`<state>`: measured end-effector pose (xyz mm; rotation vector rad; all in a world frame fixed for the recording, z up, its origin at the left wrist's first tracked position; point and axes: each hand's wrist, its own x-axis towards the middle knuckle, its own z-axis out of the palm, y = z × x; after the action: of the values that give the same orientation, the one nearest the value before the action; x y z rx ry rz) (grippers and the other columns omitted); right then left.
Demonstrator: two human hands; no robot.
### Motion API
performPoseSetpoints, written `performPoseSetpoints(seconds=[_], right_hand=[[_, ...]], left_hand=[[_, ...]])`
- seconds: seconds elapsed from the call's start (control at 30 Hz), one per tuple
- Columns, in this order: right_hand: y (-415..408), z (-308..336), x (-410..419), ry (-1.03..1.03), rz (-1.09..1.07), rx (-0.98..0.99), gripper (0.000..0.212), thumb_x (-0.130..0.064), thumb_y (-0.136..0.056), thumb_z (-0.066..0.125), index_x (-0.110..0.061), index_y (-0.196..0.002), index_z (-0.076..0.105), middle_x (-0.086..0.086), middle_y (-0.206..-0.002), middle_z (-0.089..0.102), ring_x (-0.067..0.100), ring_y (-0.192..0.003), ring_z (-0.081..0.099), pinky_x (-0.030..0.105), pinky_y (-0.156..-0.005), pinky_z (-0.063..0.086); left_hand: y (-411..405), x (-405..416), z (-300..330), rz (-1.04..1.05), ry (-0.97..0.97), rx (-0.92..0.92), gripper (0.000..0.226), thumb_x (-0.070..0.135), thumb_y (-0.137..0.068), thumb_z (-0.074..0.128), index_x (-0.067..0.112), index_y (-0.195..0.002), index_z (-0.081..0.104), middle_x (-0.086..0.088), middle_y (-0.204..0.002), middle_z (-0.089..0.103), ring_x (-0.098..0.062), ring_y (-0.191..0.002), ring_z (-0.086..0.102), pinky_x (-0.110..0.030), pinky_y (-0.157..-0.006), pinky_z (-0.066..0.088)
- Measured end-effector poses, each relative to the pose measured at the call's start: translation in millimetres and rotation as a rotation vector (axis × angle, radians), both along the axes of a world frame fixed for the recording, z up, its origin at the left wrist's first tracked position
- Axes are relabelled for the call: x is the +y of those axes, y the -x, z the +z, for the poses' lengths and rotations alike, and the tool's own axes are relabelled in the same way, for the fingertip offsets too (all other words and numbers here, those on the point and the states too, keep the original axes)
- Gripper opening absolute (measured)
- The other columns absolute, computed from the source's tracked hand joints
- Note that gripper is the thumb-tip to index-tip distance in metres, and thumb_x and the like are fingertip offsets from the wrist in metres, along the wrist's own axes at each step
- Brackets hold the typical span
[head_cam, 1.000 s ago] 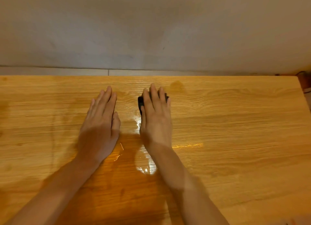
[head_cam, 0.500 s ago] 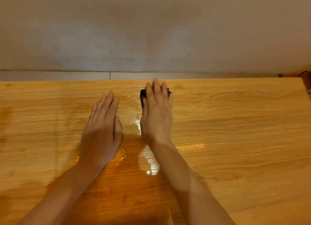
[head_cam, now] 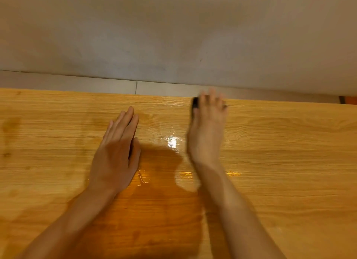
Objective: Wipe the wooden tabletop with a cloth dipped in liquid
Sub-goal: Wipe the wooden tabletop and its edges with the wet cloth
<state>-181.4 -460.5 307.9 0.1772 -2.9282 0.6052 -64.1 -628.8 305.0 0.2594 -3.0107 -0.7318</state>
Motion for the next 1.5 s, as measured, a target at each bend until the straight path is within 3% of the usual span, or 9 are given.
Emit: performPoseSetpoints(seconds=[0.17,0.43,0.6,0.73,0.83,1.0,1.23,1.33,1.5], right_hand=[[-11,4,-45,0.056,0.397,-0.127,0.049,-0.018,-0.101,0.044,-0.017,-0.149,0.032,0.005,-0.160,0.018,0.025,-0.149,0.005,0.041,-0.120,-0.002],[39,9,69,0.094,-0.032,-0.061,0.038,-0.017,-0.102,0.039,-0.005,-0.136,0.050,0.014,-0.141,0.049,0.031,-0.138,0.034,0.042,-0.119,0.017],[35,6,-30,-0.089,0.172,0.014,0.030,-0.028,-0.101,0.036,-0.015,-0.106,0.062,0.007,-0.097,0.063,0.025,-0.090,0.052,0.037,-0.085,0.035],[56,15,-24,-0.121,0.329,-0.066,0.041,-0.042,-0.099,0.036,-0.016,-0.088,0.066,0.008,-0.084,0.069,0.030,-0.078,0.060,0.036,-0.068,0.037],[81,22,43,-0.193,0.210,-0.090,0.045,-0.044,-0.098,0.037,-0.011,-0.088,0.066,0.017,-0.090,0.069,0.039,-0.084,0.062,0.037,-0.061,0.034],[81,21,47,-0.222,0.088,-0.116,0.043,-0.031,-0.101,0.034,-0.006,-0.092,0.067,0.022,-0.094,0.068,0.039,-0.086,0.061,0.039,-0.069,0.038],[38,12,-81,-0.104,0.343,-0.117,0.041,-0.031,-0.103,0.028,-0.013,-0.096,0.064,0.009,-0.092,0.068,0.029,-0.086,0.060,0.036,-0.073,0.034],[50,14,-33,-0.062,0.382,-0.111,0.035,-0.034,-0.102,0.031,-0.017,-0.095,0.062,0.008,-0.094,0.066,0.030,-0.088,0.058,0.038,-0.074,0.041],[64,10,41,-0.074,0.063,-0.058,0.040,-0.030,-0.103,0.030,-0.006,-0.099,0.062,0.016,-0.100,0.064,0.034,-0.096,0.052,0.039,-0.082,0.036]], left_hand=[[-2,3,3,0.002,-0.068,0.041,0.055,0.028,-0.105,0.037,0.011,-0.157,0.031,-0.001,-0.167,0.023,-0.013,-0.156,0.014,-0.037,-0.127,0.013],[-3,0,4,-0.002,-0.087,0.050,0.055,0.028,-0.104,0.035,0.009,-0.156,0.033,-0.004,-0.166,0.026,-0.018,-0.155,0.018,-0.038,-0.127,0.014],[-3,2,4,0.020,-0.061,0.023,0.055,0.027,-0.103,0.034,0.012,-0.156,0.033,0.000,-0.166,0.024,-0.015,-0.156,0.016,-0.042,-0.127,0.016],[-2,5,3,0.036,-0.077,0.060,0.055,0.023,-0.101,0.036,0.009,-0.154,0.037,-0.002,-0.165,0.028,-0.017,-0.155,0.020,-0.045,-0.126,0.020],[-2,4,4,0.043,-0.082,0.044,0.054,0.022,-0.102,0.037,0.010,-0.155,0.036,-0.001,-0.165,0.028,-0.015,-0.155,0.019,-0.043,-0.126,0.018],[-2,1,6,0.044,-0.078,0.024,0.053,0.024,-0.103,0.036,0.013,-0.155,0.035,0.002,-0.165,0.026,-0.012,-0.155,0.018,-0.040,-0.127,0.017],[-1,3,6,0.046,-0.073,0.042,0.055,0.021,-0.102,0.042,0.011,-0.155,0.035,0.001,-0.165,0.027,-0.012,-0.155,0.019,-0.039,-0.127,0.017],[-4,2,3,0.027,-0.071,0.043,0.055,0.023,-0.103,0.039,0.010,-0.156,0.033,-0.001,-0.166,0.025,-0.013,-0.155,0.017,-0.034,-0.127,0.013],[-6,-8,7,0.019,-0.122,0.025,0.055,0.029,-0.103,0.038,0.010,-0.155,0.036,0.000,-0.164,0.027,-0.014,-0.154,0.021,-0.035,-0.127,0.014]])
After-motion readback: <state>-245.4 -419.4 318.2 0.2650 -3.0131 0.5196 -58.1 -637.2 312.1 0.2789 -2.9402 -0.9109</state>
